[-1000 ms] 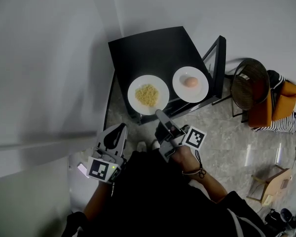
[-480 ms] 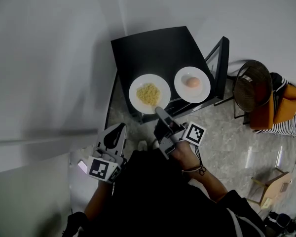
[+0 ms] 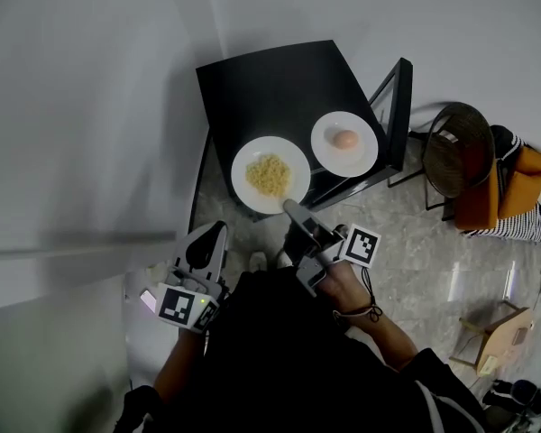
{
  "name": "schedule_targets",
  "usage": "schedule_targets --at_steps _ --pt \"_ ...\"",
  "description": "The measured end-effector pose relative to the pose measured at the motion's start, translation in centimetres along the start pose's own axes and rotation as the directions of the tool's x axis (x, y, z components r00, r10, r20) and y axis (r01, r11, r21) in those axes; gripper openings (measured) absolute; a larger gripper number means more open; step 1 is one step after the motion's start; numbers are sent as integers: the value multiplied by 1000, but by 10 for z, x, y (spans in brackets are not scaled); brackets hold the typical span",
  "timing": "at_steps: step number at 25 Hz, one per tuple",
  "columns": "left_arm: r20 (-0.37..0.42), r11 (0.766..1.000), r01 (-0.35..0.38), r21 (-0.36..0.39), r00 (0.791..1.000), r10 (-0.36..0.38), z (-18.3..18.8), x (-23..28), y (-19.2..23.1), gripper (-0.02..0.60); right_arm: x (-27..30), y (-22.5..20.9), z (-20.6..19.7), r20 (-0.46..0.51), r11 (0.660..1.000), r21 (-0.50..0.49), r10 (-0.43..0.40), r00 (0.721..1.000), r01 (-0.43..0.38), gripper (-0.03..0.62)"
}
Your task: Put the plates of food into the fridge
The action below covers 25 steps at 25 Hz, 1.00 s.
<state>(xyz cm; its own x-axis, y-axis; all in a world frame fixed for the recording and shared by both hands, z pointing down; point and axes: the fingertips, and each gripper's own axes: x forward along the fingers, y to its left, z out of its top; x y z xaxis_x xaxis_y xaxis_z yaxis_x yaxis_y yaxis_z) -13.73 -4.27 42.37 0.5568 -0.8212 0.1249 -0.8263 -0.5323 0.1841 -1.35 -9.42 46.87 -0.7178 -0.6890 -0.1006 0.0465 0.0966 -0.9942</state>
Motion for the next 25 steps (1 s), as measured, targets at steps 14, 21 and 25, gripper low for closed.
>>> schedule_targets --at_steps 14,21,25 --pt "-11 1000 1 -9 1000 -1 -2 -1 -6 28 -58 3 -25 -107 1000 -7 -5 994 4 44" --pt "-24 1000 22 -13 999 -22 -13 7 -4 28 -73 -18 -26 -113 999 -4 -35 993 35 44" --pt "-27 999 30 -15 999 -30 -16 11 -7 28 -78 -25 -28 -134 999 -14 -41 990 40 44"
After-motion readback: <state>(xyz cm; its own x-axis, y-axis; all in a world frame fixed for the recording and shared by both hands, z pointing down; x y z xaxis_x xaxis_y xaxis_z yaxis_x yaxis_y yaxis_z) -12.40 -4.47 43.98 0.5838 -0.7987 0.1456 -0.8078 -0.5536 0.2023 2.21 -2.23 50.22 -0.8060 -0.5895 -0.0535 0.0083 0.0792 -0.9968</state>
